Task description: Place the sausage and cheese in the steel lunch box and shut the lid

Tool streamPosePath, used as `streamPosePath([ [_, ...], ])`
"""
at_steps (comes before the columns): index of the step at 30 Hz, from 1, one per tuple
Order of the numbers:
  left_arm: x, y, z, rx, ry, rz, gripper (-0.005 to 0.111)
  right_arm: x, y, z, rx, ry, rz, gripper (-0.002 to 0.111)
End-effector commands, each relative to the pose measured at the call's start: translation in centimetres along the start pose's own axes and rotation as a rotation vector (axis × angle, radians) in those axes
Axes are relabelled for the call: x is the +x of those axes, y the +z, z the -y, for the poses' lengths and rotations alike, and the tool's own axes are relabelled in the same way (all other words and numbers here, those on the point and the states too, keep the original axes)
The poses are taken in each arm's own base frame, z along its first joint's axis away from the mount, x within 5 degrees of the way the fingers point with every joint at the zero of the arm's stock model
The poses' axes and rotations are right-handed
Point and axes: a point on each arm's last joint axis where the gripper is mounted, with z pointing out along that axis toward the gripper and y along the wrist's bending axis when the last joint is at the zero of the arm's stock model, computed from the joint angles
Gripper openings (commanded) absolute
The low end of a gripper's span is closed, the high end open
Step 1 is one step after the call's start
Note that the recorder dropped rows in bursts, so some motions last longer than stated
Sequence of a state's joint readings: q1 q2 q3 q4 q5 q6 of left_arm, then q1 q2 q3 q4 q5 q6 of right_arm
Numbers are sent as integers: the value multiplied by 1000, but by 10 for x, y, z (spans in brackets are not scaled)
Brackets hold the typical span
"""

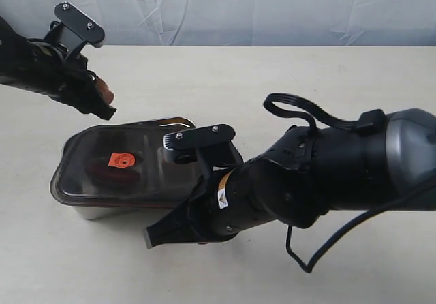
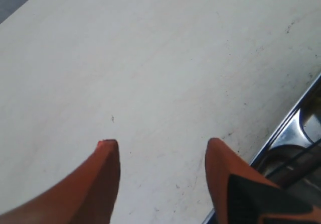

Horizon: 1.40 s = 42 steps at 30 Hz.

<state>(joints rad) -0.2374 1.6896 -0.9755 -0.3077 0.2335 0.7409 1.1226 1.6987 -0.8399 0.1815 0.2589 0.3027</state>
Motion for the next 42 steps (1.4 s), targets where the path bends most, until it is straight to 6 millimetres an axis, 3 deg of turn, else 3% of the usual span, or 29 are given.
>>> streamPosePath([
  [1, -2, -5, 2, 6, -5, 4, 50, -3, 8, 3, 9, -29, 19, -1],
  [10, -1, -5, 2, 15, -5, -5, 50, -13, 7, 23, 42, 9, 48, -1],
  [15, -1, -5, 2, 15, -5, -6, 50, -15, 6, 22, 36, -3, 70, -1],
  [21, 0, -5, 4, 30, -12, -20, 50, -32, 2, 15, 49, -59, 47, -1],
  [30, 1, -5, 5, 43, -12, -33, 50, -20, 1, 18, 88, -44, -93, -1],
  [35, 1, -9, 5, 50, -23, -38, 50, -19, -12, 18, 99, -40, -115, -1],
  [42, -2, -22, 4, 33, -56, -35, 50, -40, -16, 47, 138, 71, -9, -1],
])
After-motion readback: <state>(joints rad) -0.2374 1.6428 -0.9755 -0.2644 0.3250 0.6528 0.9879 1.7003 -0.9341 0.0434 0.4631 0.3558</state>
